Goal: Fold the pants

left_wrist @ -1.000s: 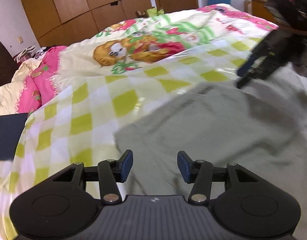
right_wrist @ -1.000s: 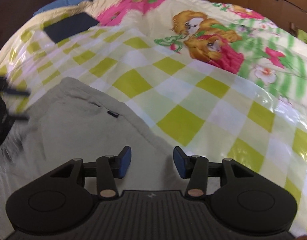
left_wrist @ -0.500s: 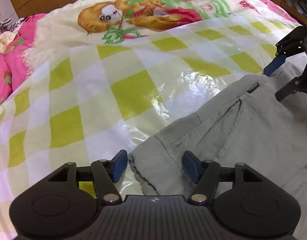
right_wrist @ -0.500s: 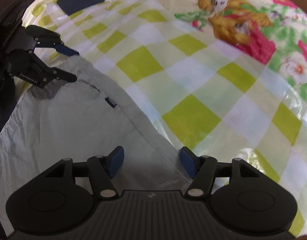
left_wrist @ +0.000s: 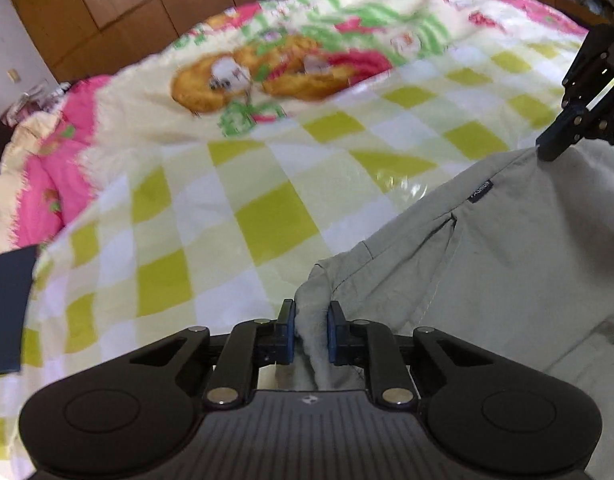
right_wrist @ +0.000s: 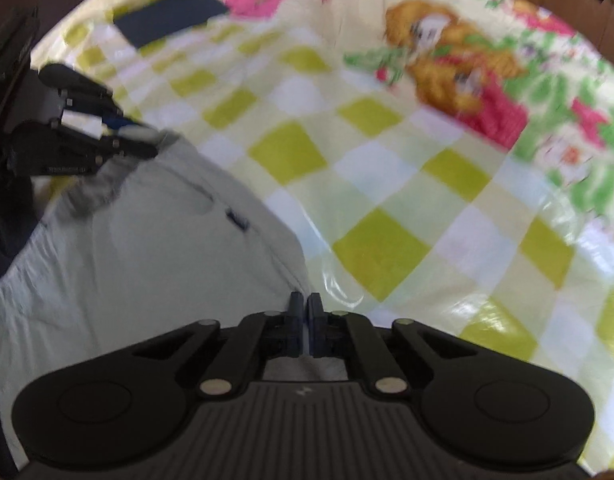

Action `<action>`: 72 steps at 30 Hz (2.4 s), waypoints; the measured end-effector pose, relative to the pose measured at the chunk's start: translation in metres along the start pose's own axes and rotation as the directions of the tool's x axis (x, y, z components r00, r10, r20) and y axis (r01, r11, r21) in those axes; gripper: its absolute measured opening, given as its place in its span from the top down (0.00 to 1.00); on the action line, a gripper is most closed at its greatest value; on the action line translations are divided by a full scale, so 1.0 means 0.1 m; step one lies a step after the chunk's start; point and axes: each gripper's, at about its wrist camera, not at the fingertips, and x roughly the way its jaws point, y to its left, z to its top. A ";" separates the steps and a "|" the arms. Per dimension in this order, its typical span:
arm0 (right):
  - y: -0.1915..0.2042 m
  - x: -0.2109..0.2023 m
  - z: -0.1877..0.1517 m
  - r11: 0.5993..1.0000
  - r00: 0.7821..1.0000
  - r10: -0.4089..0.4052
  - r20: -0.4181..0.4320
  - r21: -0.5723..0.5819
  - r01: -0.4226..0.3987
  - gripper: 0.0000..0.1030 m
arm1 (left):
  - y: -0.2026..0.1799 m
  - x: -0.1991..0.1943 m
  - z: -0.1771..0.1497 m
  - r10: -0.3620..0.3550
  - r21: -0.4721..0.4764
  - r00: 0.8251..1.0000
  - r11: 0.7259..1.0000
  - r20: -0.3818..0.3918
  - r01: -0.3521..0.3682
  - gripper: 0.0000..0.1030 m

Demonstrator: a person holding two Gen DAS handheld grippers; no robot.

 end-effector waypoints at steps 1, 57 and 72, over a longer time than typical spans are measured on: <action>0.07 -0.16 0.00 1.000 0.999 -0.008 0.035 -0.004 0.008 0.97 | -0.01 -0.14 -0.01 0.009 0.005 1.000 1.000 0.025 -0.009 0.70; 3.16 -0.31 -1.93 0.904 0.978 -0.195 0.077 -0.372 0.210 0.89 | -1.61 -1.88 -2.74 0.133 0.120 0.990 0.983 0.051 -0.138 0.68; 3.31 -0.31 -1.72 0.896 0.972 -0.155 0.175 -0.389 0.213 0.67 | -1.78 -2.06 -2.50 0.155 0.224 0.974 0.956 0.163 -0.189 0.66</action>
